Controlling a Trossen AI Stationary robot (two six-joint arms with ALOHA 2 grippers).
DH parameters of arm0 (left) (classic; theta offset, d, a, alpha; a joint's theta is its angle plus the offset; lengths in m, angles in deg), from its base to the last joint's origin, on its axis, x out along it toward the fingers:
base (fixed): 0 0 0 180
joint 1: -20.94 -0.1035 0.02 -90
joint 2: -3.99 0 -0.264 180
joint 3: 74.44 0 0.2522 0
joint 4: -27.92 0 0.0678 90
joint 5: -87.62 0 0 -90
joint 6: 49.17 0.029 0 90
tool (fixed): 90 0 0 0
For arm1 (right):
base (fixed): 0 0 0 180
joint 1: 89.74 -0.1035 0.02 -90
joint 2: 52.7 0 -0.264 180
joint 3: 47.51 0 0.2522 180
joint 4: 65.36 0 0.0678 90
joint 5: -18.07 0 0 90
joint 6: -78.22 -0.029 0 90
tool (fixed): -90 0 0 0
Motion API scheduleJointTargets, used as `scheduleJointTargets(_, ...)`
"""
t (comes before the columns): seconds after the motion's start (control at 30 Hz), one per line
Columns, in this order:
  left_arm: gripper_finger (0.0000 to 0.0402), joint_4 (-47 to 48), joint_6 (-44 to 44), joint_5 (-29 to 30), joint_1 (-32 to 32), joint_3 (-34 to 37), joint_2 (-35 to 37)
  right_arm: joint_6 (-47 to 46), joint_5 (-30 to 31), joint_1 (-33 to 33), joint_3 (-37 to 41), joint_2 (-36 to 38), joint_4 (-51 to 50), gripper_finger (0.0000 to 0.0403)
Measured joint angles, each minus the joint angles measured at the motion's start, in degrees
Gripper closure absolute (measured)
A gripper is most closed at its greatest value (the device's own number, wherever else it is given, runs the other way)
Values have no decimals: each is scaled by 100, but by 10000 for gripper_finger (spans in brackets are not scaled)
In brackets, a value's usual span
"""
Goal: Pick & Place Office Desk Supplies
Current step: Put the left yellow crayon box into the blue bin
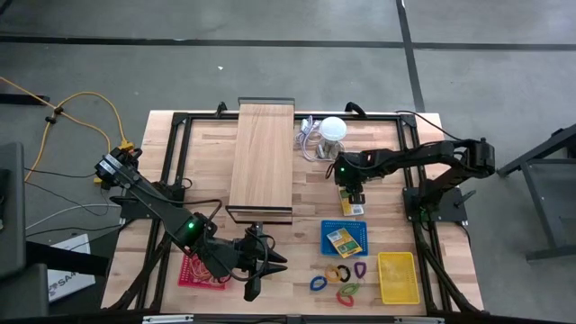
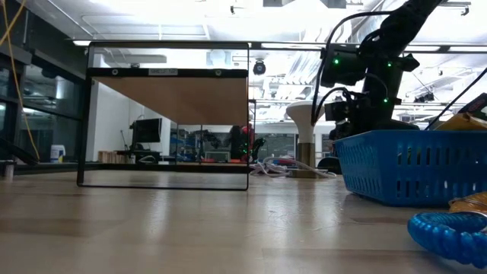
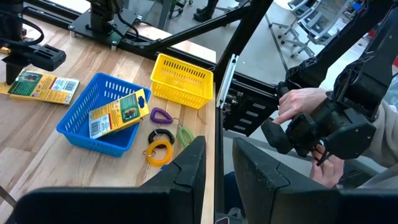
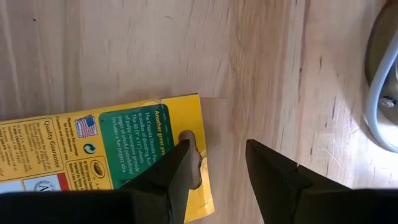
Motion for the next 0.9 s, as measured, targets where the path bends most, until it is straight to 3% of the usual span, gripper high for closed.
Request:
scheduleJointTargets(0.77, 325, 1, 0, 0, 0, 0, 0, -21, -122, 35, -22, -292, 160, 259)
scheduleJointTargets(0.9, 325, 0, 0, 0, 0, 1, -1, -21, -169, 35, -19, -295, 160, 275)
